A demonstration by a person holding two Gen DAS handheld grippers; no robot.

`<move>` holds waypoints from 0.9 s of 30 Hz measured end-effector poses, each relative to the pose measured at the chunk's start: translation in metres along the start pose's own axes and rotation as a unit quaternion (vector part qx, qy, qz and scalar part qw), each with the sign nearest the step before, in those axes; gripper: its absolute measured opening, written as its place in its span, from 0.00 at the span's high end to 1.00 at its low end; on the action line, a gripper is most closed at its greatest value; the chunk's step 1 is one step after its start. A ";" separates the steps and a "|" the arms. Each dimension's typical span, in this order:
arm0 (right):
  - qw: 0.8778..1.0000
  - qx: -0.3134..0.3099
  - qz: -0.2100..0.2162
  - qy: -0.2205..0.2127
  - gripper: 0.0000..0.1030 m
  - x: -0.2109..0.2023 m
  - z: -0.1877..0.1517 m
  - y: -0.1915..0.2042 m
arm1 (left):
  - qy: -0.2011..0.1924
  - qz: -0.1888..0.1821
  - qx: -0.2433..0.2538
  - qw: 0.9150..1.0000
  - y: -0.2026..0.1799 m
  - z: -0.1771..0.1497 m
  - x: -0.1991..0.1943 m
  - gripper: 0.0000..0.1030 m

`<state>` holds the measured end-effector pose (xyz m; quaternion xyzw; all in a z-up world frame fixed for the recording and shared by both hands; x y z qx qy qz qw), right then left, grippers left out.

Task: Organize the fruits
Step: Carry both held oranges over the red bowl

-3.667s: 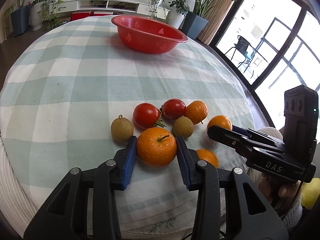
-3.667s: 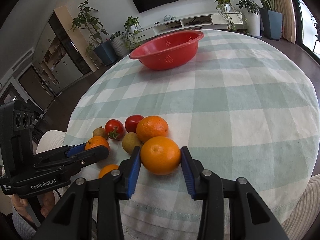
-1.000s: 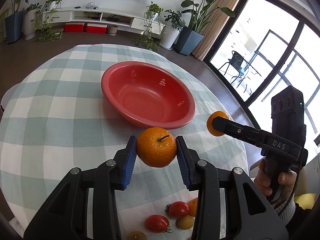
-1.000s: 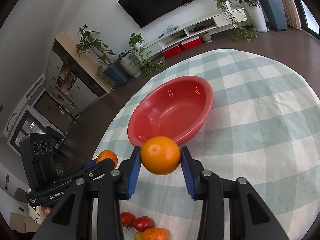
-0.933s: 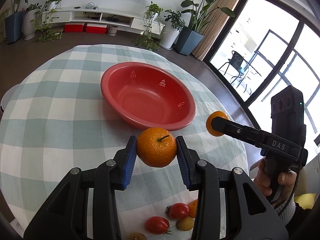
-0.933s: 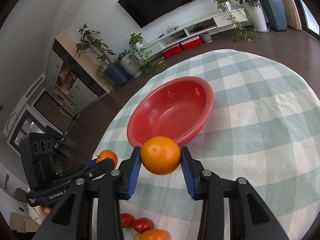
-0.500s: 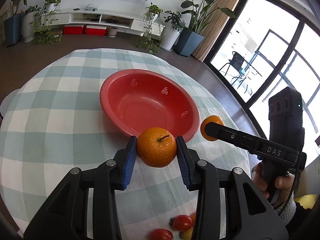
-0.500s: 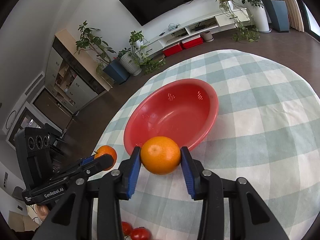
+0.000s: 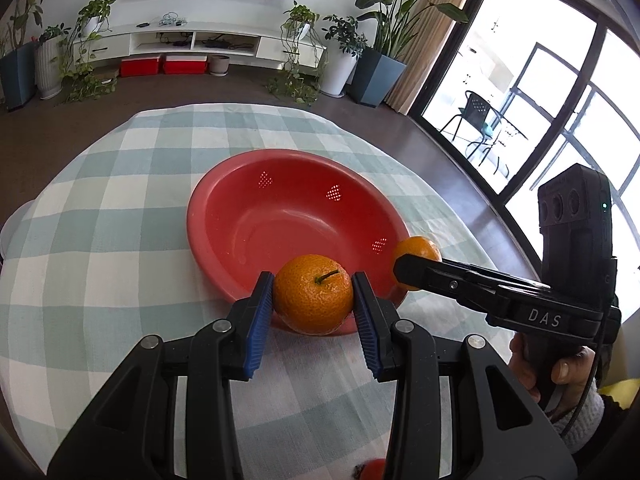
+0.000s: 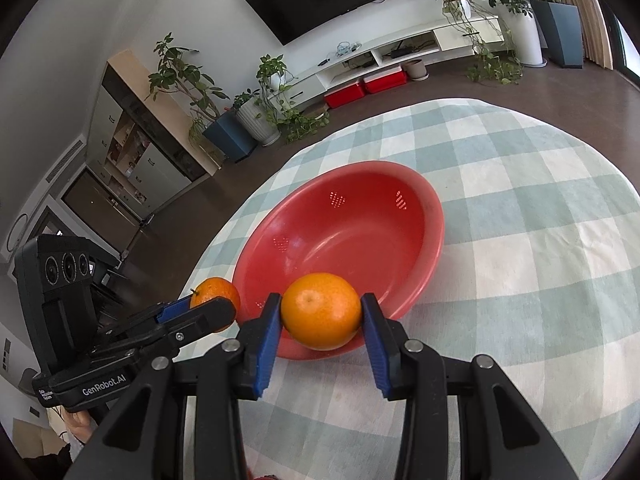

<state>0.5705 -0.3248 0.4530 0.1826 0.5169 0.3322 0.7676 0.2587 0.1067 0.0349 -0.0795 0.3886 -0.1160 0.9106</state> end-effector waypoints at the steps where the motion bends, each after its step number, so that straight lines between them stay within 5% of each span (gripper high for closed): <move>1: 1.000 0.000 -0.001 0.000 0.59 0.001 0.001 0.000 | 0.001 0.000 0.002 1.000 0.000 0.001 0.002 0.65; 27: 0.999 -0.028 -0.024 0.022 0.59 0.037 0.016 0.001 | 0.038 0.011 0.020 0.999 0.021 0.015 0.058 0.65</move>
Point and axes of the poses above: each gripper's, at about its wrist camera, not at the fingertips, and x roughly the way its jaws point, y to its left, z to its top, the point moved 3 cm from there along x, roughly the way its jaws point, and after that the axes turned 7 degrees about x, right-handed, at the moved point
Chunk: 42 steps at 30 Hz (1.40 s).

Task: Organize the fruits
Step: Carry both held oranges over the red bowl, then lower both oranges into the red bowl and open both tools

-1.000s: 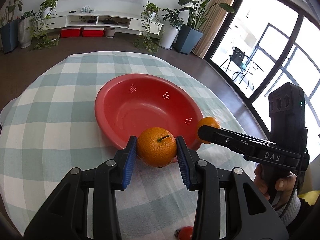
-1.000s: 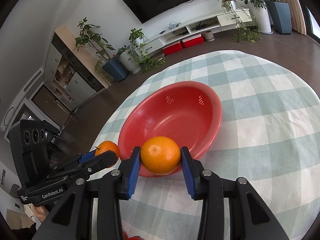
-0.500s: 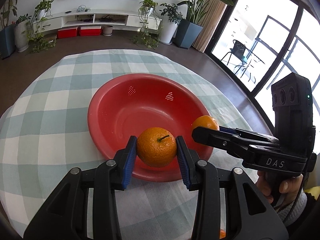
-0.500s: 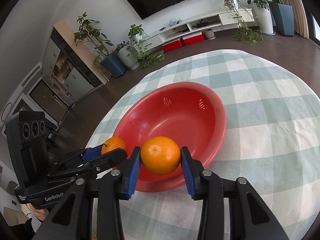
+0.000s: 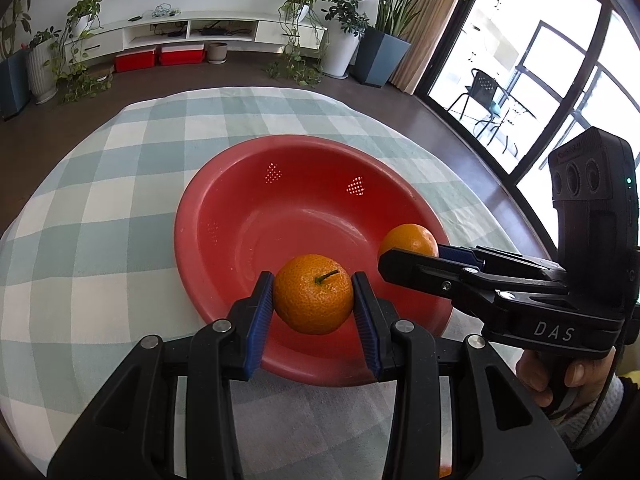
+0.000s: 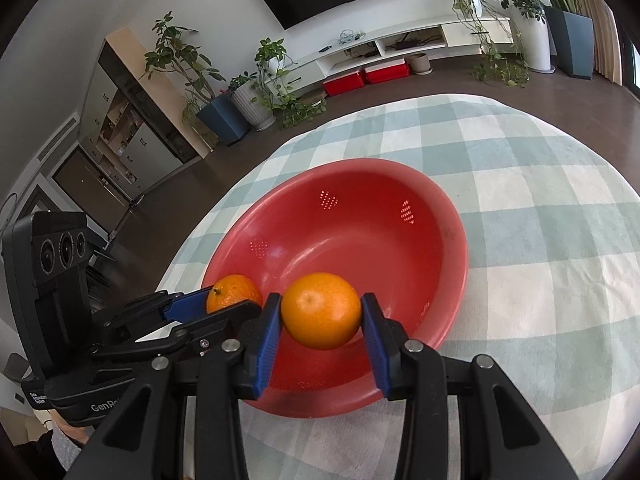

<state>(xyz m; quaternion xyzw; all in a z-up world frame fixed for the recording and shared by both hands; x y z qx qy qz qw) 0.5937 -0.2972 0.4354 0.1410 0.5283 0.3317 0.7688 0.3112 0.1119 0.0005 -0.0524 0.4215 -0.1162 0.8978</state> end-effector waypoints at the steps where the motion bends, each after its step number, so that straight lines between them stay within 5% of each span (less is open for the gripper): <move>1: 1.000 -0.001 0.000 0.000 0.59 0.000 0.000 0.001 | 0.001 0.000 0.001 1.000 -0.001 0.000 0.000 0.65; 42: 0.996 -0.055 -0.072 -0.012 0.59 0.014 0.015 0.007 | 0.008 0.058 0.059 0.997 -0.002 0.008 0.029 0.64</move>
Point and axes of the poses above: each gripper's, at about its wrist camera, not at the fingertips, and x roughly the way its jaws point, y to its left, z to its top, the point moved 3 cm from there along x, roughly the way its jaws point, and after that the axes turned 7 degrees about x, right-handed, at the moved point
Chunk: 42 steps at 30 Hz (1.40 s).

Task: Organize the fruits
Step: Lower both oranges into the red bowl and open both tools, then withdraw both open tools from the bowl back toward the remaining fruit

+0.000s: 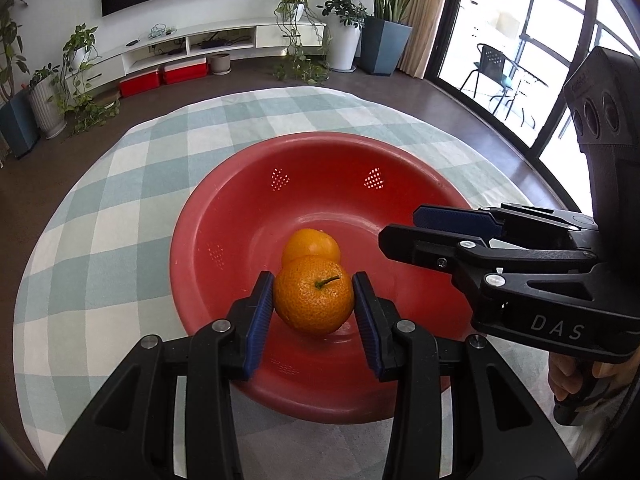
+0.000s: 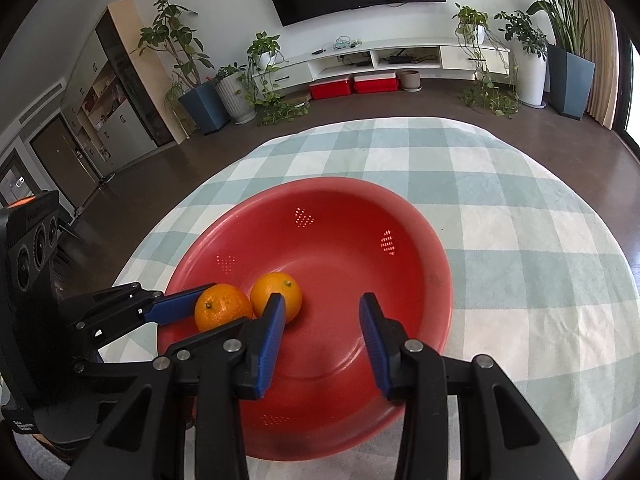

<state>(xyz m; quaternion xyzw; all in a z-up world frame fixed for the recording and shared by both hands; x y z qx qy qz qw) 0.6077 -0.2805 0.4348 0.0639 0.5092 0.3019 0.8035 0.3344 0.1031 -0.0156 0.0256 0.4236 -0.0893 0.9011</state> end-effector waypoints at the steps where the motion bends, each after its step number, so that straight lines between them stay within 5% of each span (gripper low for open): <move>1: 1.000 0.000 0.000 0.000 0.59 0.000 0.000 0.000 | -0.001 0.001 0.001 1.000 0.000 0.000 0.000 0.64; 25: 0.999 -0.022 -0.009 -0.042 0.58 -0.039 -0.011 0.013 | -0.027 0.016 0.013 0.999 -0.002 -0.002 -0.021 0.62; 42: 0.998 -0.019 -0.014 -0.065 0.54 -0.085 -0.070 0.018 | -0.045 0.020 0.010 0.999 -0.027 -0.036 -0.065 0.62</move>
Point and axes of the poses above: each gripper's, at about its wrist camera, not at the fingertips, and x roughly the way its jaws point, y to its left, z to its top, the point moved 3 cm from there along x, roughly the way its jaws point, and after that the axes turned 7 degrees about x, right-handed, at the moved point
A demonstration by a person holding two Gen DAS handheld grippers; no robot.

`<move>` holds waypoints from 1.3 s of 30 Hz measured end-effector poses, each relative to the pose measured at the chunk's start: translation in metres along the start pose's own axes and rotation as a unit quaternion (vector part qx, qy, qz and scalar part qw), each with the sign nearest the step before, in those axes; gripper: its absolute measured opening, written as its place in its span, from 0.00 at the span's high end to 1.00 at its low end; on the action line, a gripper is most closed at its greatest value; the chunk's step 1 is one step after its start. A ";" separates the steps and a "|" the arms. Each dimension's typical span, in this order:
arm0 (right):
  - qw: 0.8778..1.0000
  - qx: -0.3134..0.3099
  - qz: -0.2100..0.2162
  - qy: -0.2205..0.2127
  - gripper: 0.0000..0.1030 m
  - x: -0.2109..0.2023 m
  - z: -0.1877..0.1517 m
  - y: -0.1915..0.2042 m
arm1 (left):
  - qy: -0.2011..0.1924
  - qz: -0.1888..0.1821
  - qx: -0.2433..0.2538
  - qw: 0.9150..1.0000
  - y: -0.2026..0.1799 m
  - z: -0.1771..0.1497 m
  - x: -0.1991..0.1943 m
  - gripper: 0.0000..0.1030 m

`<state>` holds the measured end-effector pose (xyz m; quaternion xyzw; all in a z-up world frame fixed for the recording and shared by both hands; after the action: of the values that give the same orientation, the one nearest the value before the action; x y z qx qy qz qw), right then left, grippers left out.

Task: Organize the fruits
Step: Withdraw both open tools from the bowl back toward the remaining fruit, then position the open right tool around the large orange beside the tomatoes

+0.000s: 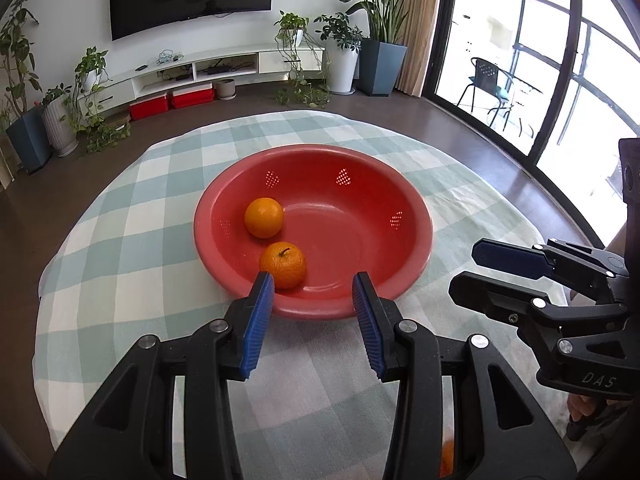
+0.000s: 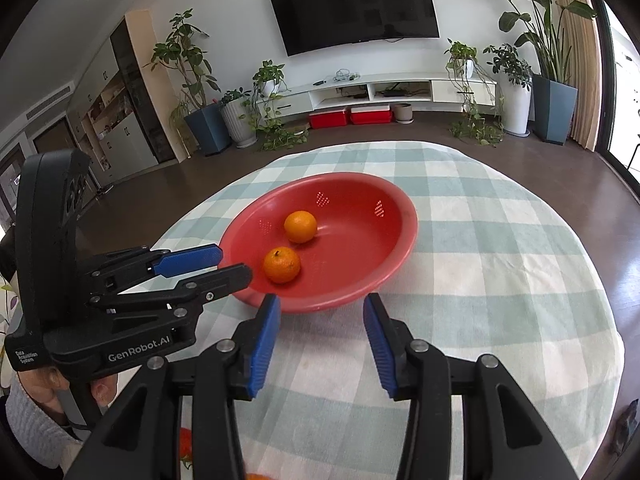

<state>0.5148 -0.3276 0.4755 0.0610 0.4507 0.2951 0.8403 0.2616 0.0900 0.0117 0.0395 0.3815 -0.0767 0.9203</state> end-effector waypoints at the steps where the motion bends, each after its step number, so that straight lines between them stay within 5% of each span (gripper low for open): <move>1: 1.000 0.002 0.001 0.000 0.54 -0.002 -0.004 0.000 | 0.000 0.001 0.001 1.000 -0.002 -0.002 -0.003 0.62; 20: 1.000 -0.010 0.009 0.015 0.51 -0.030 -0.080 0.016 | 0.003 0.005 0.002 1.000 -0.036 -0.059 -0.050 0.54; 39: 0.999 -0.049 -0.002 0.014 0.50 -0.045 -0.113 0.032 | 0.023 0.002 -0.006 1.000 -0.035 -0.121 -0.083 0.54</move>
<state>0.3923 -0.3450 0.4538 0.0148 0.4476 0.3162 0.8363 0.1140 0.0811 -0.0156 0.0368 0.4024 -0.0716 0.9119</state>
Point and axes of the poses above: each gripper's, at about its wrist camera, not at the fingertips, and x roughly the way its jaws point, y to its left, z to its top, the point moved 3 cm from there along x, roughly the way its jaws point, and after that the axes turned 7 degrees about x, right-handed, at the moved point
